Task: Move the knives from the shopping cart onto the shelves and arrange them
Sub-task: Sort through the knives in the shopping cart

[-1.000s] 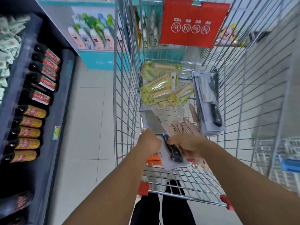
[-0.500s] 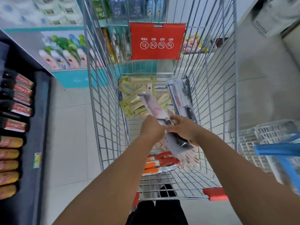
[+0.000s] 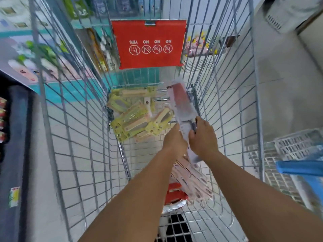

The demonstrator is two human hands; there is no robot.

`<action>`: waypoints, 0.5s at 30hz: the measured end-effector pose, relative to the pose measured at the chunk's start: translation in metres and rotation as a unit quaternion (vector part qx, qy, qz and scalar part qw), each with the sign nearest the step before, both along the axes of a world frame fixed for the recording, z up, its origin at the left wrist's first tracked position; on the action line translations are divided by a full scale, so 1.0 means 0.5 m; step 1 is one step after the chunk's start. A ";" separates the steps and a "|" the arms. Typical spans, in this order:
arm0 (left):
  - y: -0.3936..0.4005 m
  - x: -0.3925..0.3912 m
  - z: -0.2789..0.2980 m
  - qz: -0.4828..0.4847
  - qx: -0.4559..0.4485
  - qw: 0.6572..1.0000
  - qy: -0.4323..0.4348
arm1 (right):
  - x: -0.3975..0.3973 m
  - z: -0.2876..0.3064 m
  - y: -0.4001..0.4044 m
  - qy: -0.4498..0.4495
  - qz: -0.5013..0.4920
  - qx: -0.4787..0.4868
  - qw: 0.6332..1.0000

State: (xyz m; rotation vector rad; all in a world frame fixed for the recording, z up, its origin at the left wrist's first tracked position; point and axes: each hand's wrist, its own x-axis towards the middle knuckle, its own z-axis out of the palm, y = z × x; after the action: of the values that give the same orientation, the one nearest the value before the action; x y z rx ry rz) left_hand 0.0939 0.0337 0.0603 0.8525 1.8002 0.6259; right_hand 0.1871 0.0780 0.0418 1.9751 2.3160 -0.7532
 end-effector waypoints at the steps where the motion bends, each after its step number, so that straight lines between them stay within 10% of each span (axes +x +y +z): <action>1: 0.008 0.004 -0.009 -0.001 0.002 1.000 -0.003 | 0.002 -0.008 0.011 -0.002 -0.005 -0.002 1.000; 15: 0.033 0.001 -0.128 0.013 -0.094 0.993 -0.073 | 0.023 -0.093 0.028 0.052 -0.036 -0.055 0.996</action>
State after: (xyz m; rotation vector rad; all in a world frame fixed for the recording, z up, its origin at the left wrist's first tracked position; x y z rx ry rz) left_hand 0.0946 0.0504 -0.0039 0.6400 1.7093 0.5119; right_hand 0.1986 0.0921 -0.0045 2.0263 2.2134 -0.9900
